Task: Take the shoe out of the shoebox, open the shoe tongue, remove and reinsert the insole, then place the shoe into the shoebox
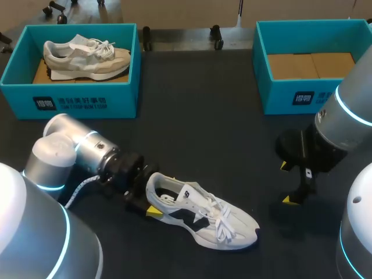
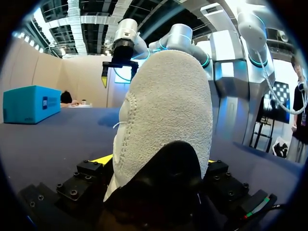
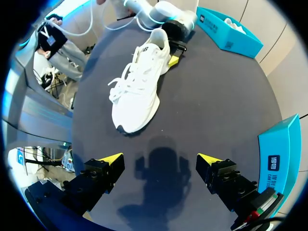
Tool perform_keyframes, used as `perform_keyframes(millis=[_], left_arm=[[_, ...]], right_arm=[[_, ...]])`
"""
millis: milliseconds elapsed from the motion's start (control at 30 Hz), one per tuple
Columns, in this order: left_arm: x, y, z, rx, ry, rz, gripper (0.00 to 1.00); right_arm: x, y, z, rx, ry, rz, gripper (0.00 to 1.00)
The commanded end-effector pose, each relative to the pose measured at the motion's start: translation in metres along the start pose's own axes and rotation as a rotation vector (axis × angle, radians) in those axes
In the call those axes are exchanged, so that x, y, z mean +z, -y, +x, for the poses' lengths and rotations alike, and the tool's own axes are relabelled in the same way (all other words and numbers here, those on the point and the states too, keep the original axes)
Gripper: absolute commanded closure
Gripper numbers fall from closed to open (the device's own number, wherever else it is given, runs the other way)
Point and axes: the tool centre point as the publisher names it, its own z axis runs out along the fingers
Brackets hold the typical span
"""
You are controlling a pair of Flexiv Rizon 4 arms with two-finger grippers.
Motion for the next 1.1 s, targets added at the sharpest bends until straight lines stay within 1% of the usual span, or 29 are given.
perform_keyframes(millis=[33,433,533,600,667,733,867,967,1033,1100], left_arm=[[-0.003,-0.003,0.008,0.002,0.014,-0.007,1.00],[-0.003,-0.003,0.008,0.002,0.014,-0.007,1.00],[-0.006,-0.004,0.010,-0.017,0.097,0.038,1.00],[-0.010,-0.003,0.011,-0.026,0.139,0.054,1.00],[-0.012,-0.002,0.011,-0.020,0.189,0.046,1.00],[-0.015,0.002,0.011,-0.021,0.211,0.063,1.00],[-0.015,0.008,0.014,-0.003,0.253,0.048,1.00],[-0.014,0.014,0.016,0.019,0.294,0.021,1.00],[-0.014,0.016,0.017,0.028,0.335,0.009,1.00],[-0.014,0.016,0.018,0.019,0.368,0.015,1.00]], right_arm=[[0.001,0.000,0.001,-0.001,0.002,0.000,0.00],[0.001,0.000,0.001,-0.001,0.002,0.000,0.00],[0.001,0.000,0.001,-0.001,0.002,0.000,0.00],[0.001,0.000,0.001,-0.001,0.002,0.000,0.00],[0.001,0.000,0.001,-0.001,0.002,0.000,0.00],[0.001,0.000,0.001,-0.001,0.002,0.000,0.00],[0.001,0.000,0.001,-0.001,0.002,0.000,0.00],[0.001,0.000,0.001,-0.001,0.002,0.000,0.00],[0.001,0.000,0.001,-0.001,0.002,0.000,0.00],[0.001,0.000,0.001,-0.001,0.002,0.000,0.00]])
